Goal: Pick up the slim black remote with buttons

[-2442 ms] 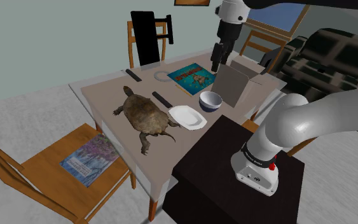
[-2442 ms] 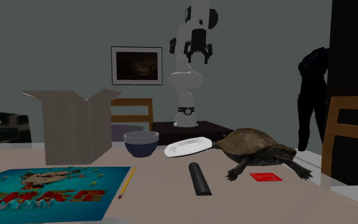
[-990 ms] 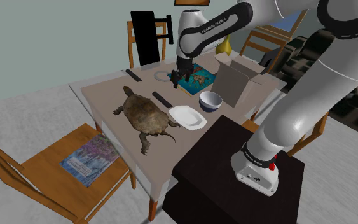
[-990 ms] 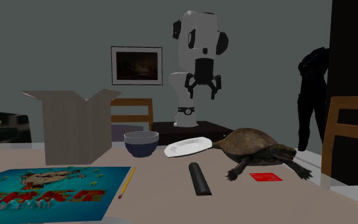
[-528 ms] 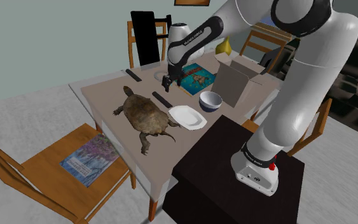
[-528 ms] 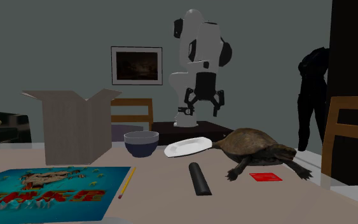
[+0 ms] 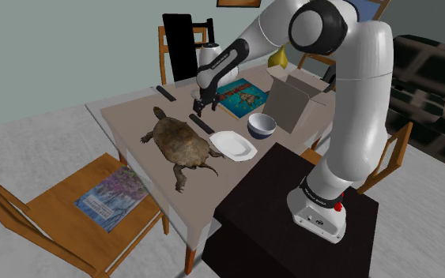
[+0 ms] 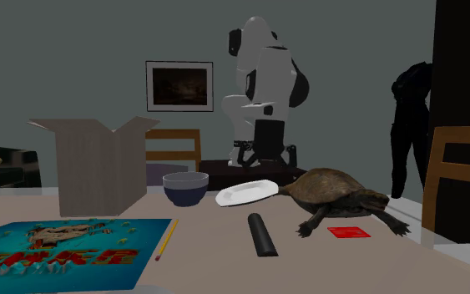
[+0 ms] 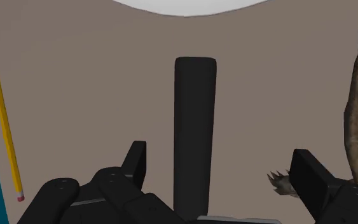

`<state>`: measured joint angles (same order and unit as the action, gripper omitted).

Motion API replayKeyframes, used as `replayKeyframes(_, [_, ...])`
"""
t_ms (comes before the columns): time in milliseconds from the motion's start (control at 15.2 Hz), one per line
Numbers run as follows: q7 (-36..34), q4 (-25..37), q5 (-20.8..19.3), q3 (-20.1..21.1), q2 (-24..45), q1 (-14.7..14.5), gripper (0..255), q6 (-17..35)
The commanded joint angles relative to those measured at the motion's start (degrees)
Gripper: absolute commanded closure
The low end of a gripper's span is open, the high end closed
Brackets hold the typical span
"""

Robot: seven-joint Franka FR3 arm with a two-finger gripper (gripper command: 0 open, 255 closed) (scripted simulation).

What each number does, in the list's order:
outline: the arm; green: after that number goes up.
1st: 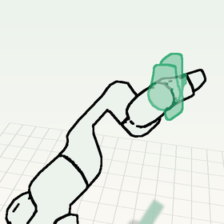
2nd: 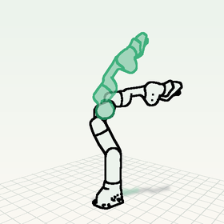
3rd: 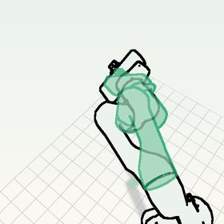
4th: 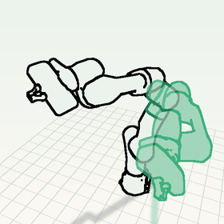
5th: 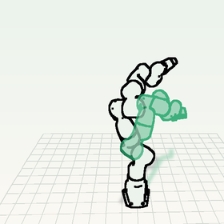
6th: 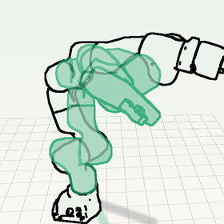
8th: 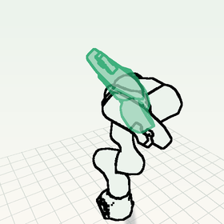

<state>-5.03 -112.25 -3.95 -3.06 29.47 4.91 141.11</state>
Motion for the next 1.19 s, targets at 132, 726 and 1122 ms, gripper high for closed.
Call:
replayKeyframes(132, [-0.75,9.39,0.39,-0.40,9.24,0.49,0,0.29])
replayKeyframes(726, [-1.36,19.41,0.83,-0.61,20.02,1.14,0,1.36])
replayKeyframes(1122, [-1.42,20.27,0.85,-0.58,21.76,1.20,255,2.24])
